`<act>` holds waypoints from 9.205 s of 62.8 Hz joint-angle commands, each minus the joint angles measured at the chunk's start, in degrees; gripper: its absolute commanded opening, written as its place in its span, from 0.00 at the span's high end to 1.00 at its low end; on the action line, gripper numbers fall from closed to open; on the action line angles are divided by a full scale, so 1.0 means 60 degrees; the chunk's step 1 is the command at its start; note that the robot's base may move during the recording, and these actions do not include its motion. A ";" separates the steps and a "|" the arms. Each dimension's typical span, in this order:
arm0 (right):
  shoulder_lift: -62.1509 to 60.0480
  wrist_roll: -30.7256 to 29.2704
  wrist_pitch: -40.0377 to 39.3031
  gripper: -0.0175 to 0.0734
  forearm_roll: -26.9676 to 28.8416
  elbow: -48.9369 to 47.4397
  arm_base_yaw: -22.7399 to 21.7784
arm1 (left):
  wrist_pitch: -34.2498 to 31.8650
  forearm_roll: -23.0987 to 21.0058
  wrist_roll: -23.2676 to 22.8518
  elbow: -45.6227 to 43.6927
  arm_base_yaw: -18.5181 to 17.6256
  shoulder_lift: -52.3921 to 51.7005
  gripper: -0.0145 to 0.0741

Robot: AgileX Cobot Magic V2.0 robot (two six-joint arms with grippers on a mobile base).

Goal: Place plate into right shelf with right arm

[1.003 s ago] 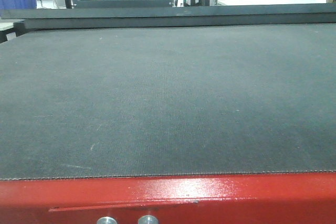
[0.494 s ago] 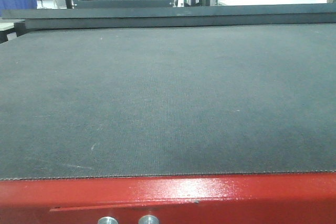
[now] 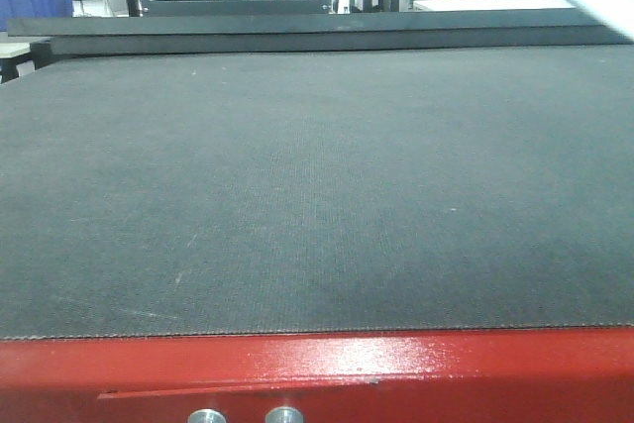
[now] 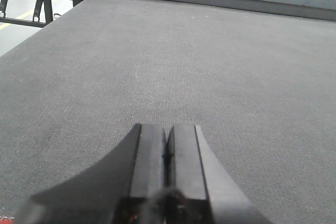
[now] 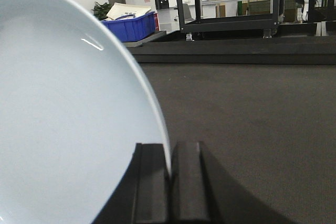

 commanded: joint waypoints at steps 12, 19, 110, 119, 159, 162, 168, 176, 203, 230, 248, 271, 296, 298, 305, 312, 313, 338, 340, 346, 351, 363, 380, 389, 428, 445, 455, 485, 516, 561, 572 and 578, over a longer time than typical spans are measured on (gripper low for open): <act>0.0088 -0.0082 -0.0839 0.75 0.0023 -0.0264 -0.0037 | -0.0810 -0.0022 -0.0056 0.0095 -0.0068 -0.0009 0.89; 0.0088 -0.0082 -0.0839 0.75 0.0023 -0.0264 -0.0037 | -0.0810 -0.0022 -0.0056 0.0095 -0.0068 -0.0009 0.89; 0.0088 -0.0082 -0.0829 0.75 0.0023 -0.0264 -0.0037 | -0.0810 -0.0022 -0.0056 0.0095 -0.0068 -0.0009 0.89; 0.0088 -0.0082 -0.0829 0.75 0.0023 -0.0264 -0.0037 | -0.0810 -0.0022 -0.0056 0.0095 -0.0068 -0.0009 0.89; 0.0112 -0.0082 -0.0807 0.75 0.0023 -0.0264 -0.0037 | -0.0810 -0.0022 -0.0056 0.0095 -0.0068 -0.0009 0.89; 0.0112 -0.0082 -0.0807 0.75 0.0023 -0.0264 -0.0037 | -0.0810 -0.0022 -0.0056 0.0095 -0.0068 -0.0009 0.89; 0.0112 -0.0082 -0.0810 0.75 0.0023 -0.0264 -0.0037 | -0.0810 -0.0022 -0.0056 0.0095 -0.0068 -0.0009 0.89; 0.0112 -0.0082 -0.0802 0.75 0.0023 -0.0264 -0.0037 | -0.0810 -0.0022 -0.0056 0.0095 -0.0068 -0.0009 0.89; 0.0112 -0.0082 -0.0802 0.75 0.0023 -0.0264 -0.0037 | -0.0810 -0.0022 -0.0056 0.0095 -0.0068 -0.0009 0.89; 0.0112 -0.0082 -0.0819 0.75 0.0023 -0.0264 -0.0037 | -0.0810 -0.0022 -0.0056 0.0095 -0.0068 -0.0009 0.89; 0.0112 -0.0082 -0.0804 0.75 0.0023 -0.0264 -0.0037 | -0.0810 -0.0022 -0.0056 0.0095 -0.0068 -0.0009 0.89; 0.0112 -0.0082 -0.0804 0.75 0.0023 -0.0264 -0.0037 | -0.0810 -0.0022 -0.0056 0.0095 -0.0068 -0.0009 0.89; 0.0112 -0.0082 -0.0804 0.75 0.0023 -0.0264 -0.0037 | -0.0810 -0.0022 -0.0056 0.0095 -0.0068 -0.0009 0.89; 0.0112 -0.0082 -0.0804 0.75 0.0023 -0.0264 -0.0037 | -0.0810 -0.0022 -0.0056 0.0095 -0.0068 -0.0009 0.89; 0.0112 -0.0082 -0.0804 0.75 0.0023 -0.0264 -0.0037 | -0.0810 -0.0022 -0.0056 0.0095 -0.0068 -0.0009 0.89; 0.0112 -0.0082 -0.0804 0.75 0.0023 -0.0264 -0.0037 | -0.0810 -0.0022 -0.0056 0.0095 -0.0068 -0.0009 0.89; 0.0112 -0.0082 -0.0804 0.75 0.0023 -0.0264 -0.0037 | -0.0810 -0.0022 -0.0056 0.0095 -0.0068 -0.0009 0.89; 0.0112 -0.0082 -0.0804 0.75 0.0023 -0.0264 -0.0037 | -0.0810 -0.0022 -0.0056 0.0095 -0.0068 -0.0009 0.89; 0.0112 -0.0082 -0.0804 0.75 0.0023 -0.0264 -0.0037 | -0.0810 -0.0022 -0.0056 0.0095 -0.0068 -0.0009 0.89; 0.0112 -0.0082 -0.0804 0.75 0.0023 -0.0264 -0.0037 | -0.0810 -0.0022 -0.0056 0.0095 -0.0068 -0.0009 0.89; 0.0112 -0.0082 -0.0804 0.75 0.0023 -0.0264 -0.0037 | -0.0810 -0.0022 -0.0056 0.0095 -0.0068 -0.0009 0.89; 0.0112 -0.0082 -0.0804 0.75 0.0023 -0.0264 -0.0037 | -0.0810 -0.0022 -0.0056 0.0095 -0.0068 -0.0009 0.89; 0.0112 -0.0082 -0.0804 0.75 0.0023 -0.0264 -0.0037 | -0.0810 -0.0022 -0.0056 0.0095 -0.0068 -0.0009 0.89; 0.0112 -0.0082 -0.0804 0.75 0.0023 -0.0264 -0.0037 | -0.0810 -0.0022 -0.0056 0.0095 -0.0068 -0.0009 0.89; 0.0112 -0.0082 -0.0804 0.75 0.0023 -0.0264 -0.0037 | -0.0810 -0.0022 -0.0056 0.0095 -0.0068 -0.0009 0.89; 0.0112 -0.0082 -0.1207 0.75 0.0023 -0.0264 -0.0037 | -0.0810 -0.0022 -0.0056 0.0095 -0.0068 -0.0009 0.89; 0.0112 -0.0082 -0.1486 0.75 0.0243 -0.0273 -0.0037 | -0.0810 -0.0022 -0.0056 0.0095 -0.0068 -0.0009 0.89; 0.2943 -0.0108 -0.1189 0.74 0.1562 -0.4669 -0.0004 | -0.0810 -0.0022 -0.0056 0.0095 -0.0068 -0.0009 0.89; 0.9202 -0.1094 -0.1246 0.74 0.1530 -0.8554 -0.0004 | -0.0810 -0.0022 -0.0056 0.0095 -0.0068 -0.0009 0.89; 1.2075 -0.1163 -0.0859 0.11 0.1530 -1.0398 -0.0004 | -0.0810 -0.0022 -0.0056 0.0095 -0.0068 -0.0009 0.89; 1.1197 -0.1163 0.0745 0.11 0.1530 -1.0398 -0.0150 | -0.0810 -0.0022 -0.0056 0.0095 -0.0068 -0.0009 0.89; 1.0554 -0.1163 0.1560 0.12 0.1530 -1.0398 -0.0392 | -0.0810 -0.0022 -0.0056 0.0095 -0.0068 -0.0009 0.89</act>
